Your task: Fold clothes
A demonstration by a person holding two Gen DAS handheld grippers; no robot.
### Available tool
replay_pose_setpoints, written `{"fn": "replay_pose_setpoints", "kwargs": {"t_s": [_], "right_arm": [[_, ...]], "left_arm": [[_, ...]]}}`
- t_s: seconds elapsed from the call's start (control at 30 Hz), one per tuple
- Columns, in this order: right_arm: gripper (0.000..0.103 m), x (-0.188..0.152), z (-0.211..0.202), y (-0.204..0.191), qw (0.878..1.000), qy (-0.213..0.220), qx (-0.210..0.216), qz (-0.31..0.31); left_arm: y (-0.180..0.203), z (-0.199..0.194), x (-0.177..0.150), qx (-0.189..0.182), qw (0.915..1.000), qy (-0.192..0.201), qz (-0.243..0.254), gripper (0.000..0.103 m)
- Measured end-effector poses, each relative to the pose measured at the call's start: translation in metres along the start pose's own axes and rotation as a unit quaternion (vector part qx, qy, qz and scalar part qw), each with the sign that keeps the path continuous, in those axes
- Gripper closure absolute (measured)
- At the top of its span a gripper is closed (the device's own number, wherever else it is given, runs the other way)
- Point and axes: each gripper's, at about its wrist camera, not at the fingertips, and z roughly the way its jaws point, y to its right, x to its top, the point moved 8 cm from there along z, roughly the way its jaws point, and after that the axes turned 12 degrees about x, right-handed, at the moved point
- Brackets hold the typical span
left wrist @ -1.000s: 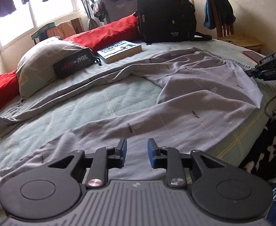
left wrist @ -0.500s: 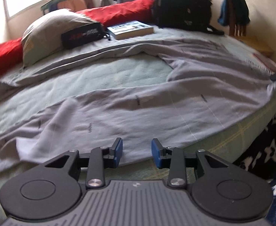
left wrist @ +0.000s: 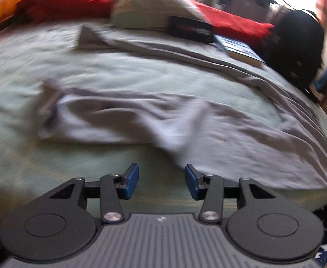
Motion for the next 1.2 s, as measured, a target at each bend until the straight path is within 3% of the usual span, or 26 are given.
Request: {"fn": "replay_pose_setpoints", "kwargs": {"t_s": [0.1, 0.3, 0.6, 0.73, 0.77, 0.8, 0.87, 1.13, 1.2], "right_arm": [[0.029, 0.0, 0.014, -0.018, 1.0, -0.012, 0.015, -0.017], [0.027, -0.011, 0.043, -0.049, 0.997, -0.056, 0.047, -0.023], [0.024, -0.027, 0.075, -0.084, 0.992, -0.099, 0.066, -0.039], [0.024, -0.029, 0.084, -0.093, 0.991, -0.109, 0.07, -0.04], [0.024, -0.03, 0.085, -0.095, 0.991, -0.11, 0.07, -0.041], [0.024, -0.031, 0.085, -0.097, 0.99, -0.111, 0.071, -0.044], [0.024, -0.032, 0.086, -0.102, 0.99, -0.114, 0.071, -0.05], [0.023, -0.037, 0.091, -0.114, 0.986, -0.132, 0.072, -0.068], [0.023, -0.039, 0.093, -0.118, 0.985, -0.138, 0.074, -0.076]], "left_arm": [[-0.038, 0.01, 0.002, 0.03, 0.9991, -0.002, -0.03, 0.056], [-0.093, 0.032, 0.021, 0.033, 0.9953, 0.011, -0.091, 0.056], [-0.117, 0.064, 0.055, 0.001, 0.9899, 0.041, -0.136, 0.058], [-0.129, 0.074, 0.066, -0.022, 0.9816, 0.051, -0.183, 0.061], [-0.132, 0.076, 0.066, -0.02, 0.9805, 0.05, -0.189, 0.068], [-0.134, 0.077, 0.067, -0.018, 0.9793, 0.05, -0.195, 0.081], [-0.138, 0.076, 0.066, -0.007, 0.9803, 0.051, -0.191, 0.089], [-0.15, 0.034, 0.078, 0.013, 0.9845, 0.085, -0.153, 0.091], [-0.155, 0.024, 0.081, 0.02, 0.985, 0.091, -0.145, 0.097]]}}
